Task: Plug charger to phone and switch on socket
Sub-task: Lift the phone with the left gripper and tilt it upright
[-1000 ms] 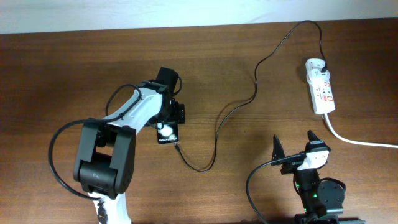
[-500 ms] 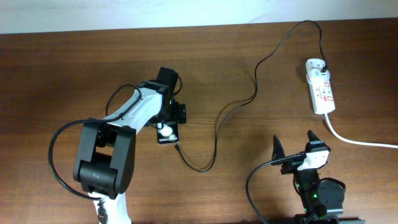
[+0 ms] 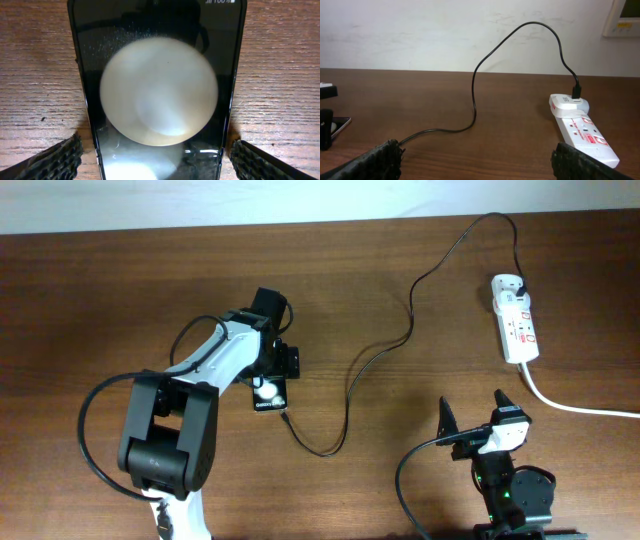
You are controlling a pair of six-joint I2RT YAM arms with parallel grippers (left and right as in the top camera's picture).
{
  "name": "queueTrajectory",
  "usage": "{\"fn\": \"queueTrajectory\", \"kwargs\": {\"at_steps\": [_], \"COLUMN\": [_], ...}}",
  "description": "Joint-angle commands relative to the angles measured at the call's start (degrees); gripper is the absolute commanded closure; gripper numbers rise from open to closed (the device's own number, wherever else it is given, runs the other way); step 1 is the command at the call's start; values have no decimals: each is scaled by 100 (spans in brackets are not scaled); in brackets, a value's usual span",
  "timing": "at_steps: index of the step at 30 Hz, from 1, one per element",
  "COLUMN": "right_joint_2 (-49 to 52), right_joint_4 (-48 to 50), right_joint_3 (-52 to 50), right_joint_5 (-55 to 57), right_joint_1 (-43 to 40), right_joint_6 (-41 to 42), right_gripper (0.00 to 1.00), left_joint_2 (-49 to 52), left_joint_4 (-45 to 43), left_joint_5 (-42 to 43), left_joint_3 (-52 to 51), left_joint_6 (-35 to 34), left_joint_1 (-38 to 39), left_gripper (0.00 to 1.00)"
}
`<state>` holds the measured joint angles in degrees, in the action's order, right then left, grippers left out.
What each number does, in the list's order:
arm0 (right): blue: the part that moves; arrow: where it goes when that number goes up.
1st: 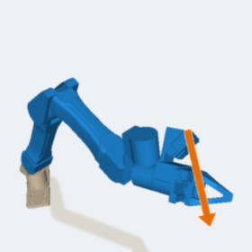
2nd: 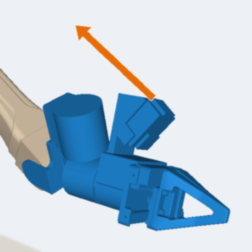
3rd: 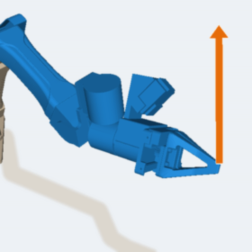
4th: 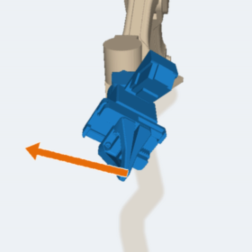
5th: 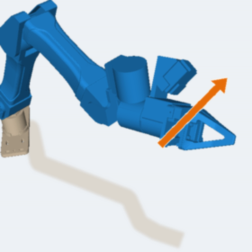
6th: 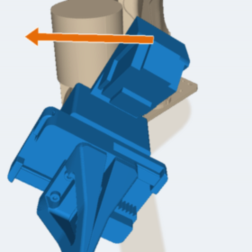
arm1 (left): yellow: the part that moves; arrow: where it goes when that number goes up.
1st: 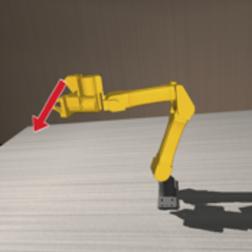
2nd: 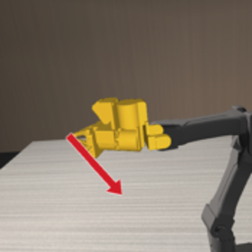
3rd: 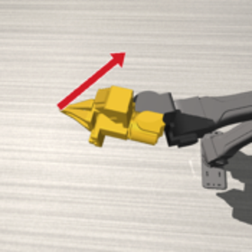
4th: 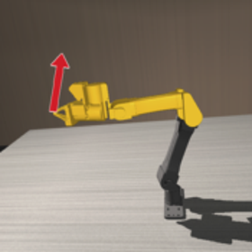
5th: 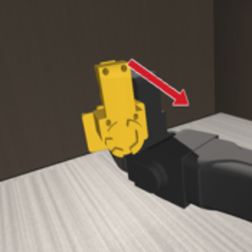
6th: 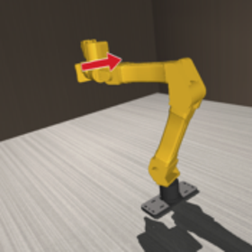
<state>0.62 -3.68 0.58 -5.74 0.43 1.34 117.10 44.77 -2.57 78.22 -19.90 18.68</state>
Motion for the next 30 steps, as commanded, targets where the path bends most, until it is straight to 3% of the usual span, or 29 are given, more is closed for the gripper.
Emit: {"fn": "queueTrajectory", "kwargs": {"at_steps": [1,5,9,11,17,23,30], "right_joint_2": [-44,-44,-44,-44,-44,-44,-44], "right_joint_4": [-26,-26,-26,-26,-26,-26,-26], "right_joint_3": [-26,-26,-26,-26,-26,-26,-26], "right_joint_5": [-96,-96,-96,-96,-96,-96,-96], "right_joint_1": [33,33,33,33,33,33,33], "right_joint_6": [-4,-4,-4,-4,-4,-4,-4], "right_gripper": [1,1,1,1,1,1,1], "left_joint_2": [483,483,483,483,476,466,411], "left_joint_4": [-39,-39,-37,-37,79,643,761], "left_joint_5": [-13,-11,4,7,33,136,1615], "left_joint_3": [-245,-243,-243,-243,-103,527,1150], "left_joint_6": [74,72,70,70,70,76,730], "left_joint_1": [-11,-11,-11,-11,-11,-142,-728], "left_gripper": [3,14,16,24,32,32,32]}}
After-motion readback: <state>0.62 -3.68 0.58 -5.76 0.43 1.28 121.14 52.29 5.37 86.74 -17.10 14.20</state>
